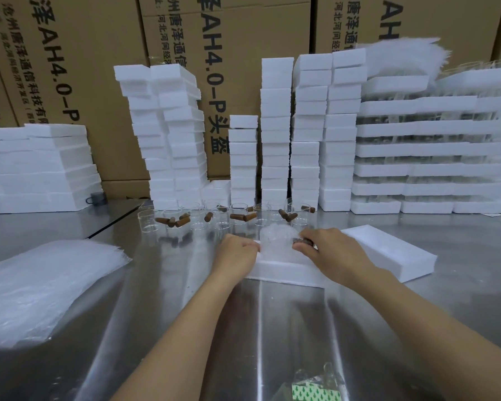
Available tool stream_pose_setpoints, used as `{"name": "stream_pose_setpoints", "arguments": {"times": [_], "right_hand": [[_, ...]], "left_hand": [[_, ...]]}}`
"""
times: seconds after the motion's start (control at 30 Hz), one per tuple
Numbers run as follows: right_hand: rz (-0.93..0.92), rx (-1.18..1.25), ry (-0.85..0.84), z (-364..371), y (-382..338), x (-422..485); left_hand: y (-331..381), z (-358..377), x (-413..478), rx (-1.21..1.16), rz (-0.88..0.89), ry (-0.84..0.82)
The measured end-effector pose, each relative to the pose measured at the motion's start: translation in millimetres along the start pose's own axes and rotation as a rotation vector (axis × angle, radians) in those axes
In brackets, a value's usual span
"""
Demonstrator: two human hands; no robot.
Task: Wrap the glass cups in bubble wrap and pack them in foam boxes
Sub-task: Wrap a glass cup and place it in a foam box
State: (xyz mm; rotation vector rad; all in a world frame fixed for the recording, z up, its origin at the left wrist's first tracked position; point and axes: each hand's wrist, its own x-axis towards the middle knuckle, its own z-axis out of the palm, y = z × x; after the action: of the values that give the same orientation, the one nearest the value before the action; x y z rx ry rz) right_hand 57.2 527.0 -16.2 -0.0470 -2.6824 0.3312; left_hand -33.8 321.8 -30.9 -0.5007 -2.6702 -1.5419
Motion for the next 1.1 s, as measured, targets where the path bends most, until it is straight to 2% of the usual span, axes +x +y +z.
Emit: {"name": "stream_pose_setpoints", "arguments": {"times": [0.27,0.43,0.57,0.73,0.83,0.97,1.1], "right_hand": [[-0.048,-0.016,-0.056,-9,-1,5],[-0.062,-0.075,-0.140,-3,-10,11],[-0.006,-0.017,-0.181,8,-2,10],[0.032,0.089,-0.148,14,4,9],[0.086,0.243,-0.074,19,9,6],[0.071,0.401,0.031,15,12,-3],[0.066,0.340,-0.001,17,6,-9]], "left_hand": [[-2,0,3,-0.154,-0.137,0.002],[-4,3,2,-0.146,-0.091,0.047],[-2,2,1,-0.173,-0.063,0.047],[-6,3,-1,-0.097,0.015,0.046],[-4,1,-3,-0.130,0.089,0.065],[-3,3,-3,-0.117,0.180,-0.048],[-11,6,0,-0.045,0.175,-0.072]]}}
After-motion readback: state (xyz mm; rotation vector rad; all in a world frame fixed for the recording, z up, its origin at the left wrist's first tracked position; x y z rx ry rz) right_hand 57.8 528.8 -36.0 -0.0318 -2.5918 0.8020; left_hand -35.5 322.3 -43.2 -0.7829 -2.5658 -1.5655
